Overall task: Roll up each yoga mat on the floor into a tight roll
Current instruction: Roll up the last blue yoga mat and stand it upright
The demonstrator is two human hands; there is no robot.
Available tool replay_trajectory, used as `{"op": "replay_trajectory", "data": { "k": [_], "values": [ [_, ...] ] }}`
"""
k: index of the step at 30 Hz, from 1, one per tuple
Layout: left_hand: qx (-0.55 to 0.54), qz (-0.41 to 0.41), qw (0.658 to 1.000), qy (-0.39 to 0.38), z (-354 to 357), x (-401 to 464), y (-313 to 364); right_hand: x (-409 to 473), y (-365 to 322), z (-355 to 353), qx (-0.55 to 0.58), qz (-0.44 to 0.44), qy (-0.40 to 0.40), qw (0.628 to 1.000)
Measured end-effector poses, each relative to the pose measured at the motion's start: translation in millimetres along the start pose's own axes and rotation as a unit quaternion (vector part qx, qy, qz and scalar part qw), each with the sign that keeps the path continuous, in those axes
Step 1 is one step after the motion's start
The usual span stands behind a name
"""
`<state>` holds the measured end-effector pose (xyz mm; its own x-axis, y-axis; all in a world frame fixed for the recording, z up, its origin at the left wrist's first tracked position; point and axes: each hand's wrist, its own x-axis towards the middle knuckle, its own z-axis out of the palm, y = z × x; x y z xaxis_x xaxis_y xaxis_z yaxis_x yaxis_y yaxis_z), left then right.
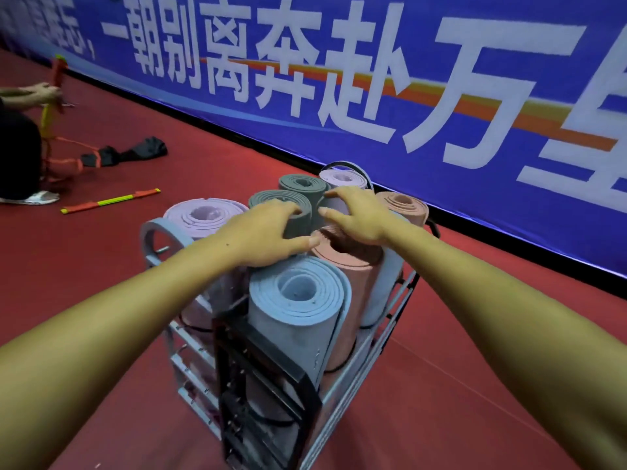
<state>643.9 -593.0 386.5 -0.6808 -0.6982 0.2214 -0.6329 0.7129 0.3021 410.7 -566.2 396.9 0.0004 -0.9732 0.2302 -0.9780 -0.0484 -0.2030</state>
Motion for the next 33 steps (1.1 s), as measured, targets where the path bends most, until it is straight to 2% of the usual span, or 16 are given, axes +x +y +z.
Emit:
{"op": "replay_trajectory", "data": {
  "k": [3,5,8,10,15,16,18,20,22,25,27,30,33],
  "values": [
    [0.141,-0.114,0.983,0.042,-9.0,-17.6,-43.1,24.7,-41.3,6.1,0.025,-0.046,-0.027,0.998],
    [0.181,-0.164,0.968,0.062,-13.0,-28.3,-58.1,41.4,-61.9,14.1,0.011,-0.046,-0.068,0.997],
    [0.202,-0.152,0.963,0.092,-4.9,-32.5,-65.1,60.5,-73.6,33.8,-0.026,-0.018,-0.127,0.991],
    [0.182,-0.136,0.966,0.122,6.3,-33.8,-65.2,64.6,-72.0,42.5,-0.048,-0.012,-0.103,0.993],
    [0.157,-0.118,0.96,0.2,18.6,-38.8,-72.6,55.9,-72.4,64.0,-0.065,-0.012,0.058,0.996],
    [0.156,-0.117,0.961,0.195,18.3,-37.5,-73.2,56.6,-73.2,66.8,-0.044,-0.017,0.058,0.997],
    [0.19,-0.11,0.963,0.156,17.4,-34.3,-72.2,58.8,-74.2,65.4,0.008,-0.041,-0.006,0.999],
    [0.225,-0.113,0.962,0.105,12.1,-29.6,-70.2,62.7,-71.7,62.7,-0.006,-0.071,-0.071,0.995],
    [0.22,-0.128,0.964,0.081,3.8,-25.4,-66.1,61.8,-73.6,58.6,-0.023,-0.074,-0.094,0.993],
    [0.245,-0.109,0.96,0.077,-5.2,-12.1,-56.2,54.8,-71.2,54.6,0.014,-0.093,-0.052,0.994],
    [0.193,-0.088,0.977,0.039,-12.6,6.2,-49.0,51.8,-64.4,47.3,0.061,-0.088,-0.004,0.994],
    [0.085,-0.076,0.993,-0.017,-20.8,46.2,-40.8,52.4,-43.4,27.6,0.103,-0.046,0.042,0.993],
    [0.06,-0.063,0.996,-0.022,-16.9,88.5,-29.4,58.8,-5.1,9.5,0.078,0.022,0.07,0.994]
  ]
}}
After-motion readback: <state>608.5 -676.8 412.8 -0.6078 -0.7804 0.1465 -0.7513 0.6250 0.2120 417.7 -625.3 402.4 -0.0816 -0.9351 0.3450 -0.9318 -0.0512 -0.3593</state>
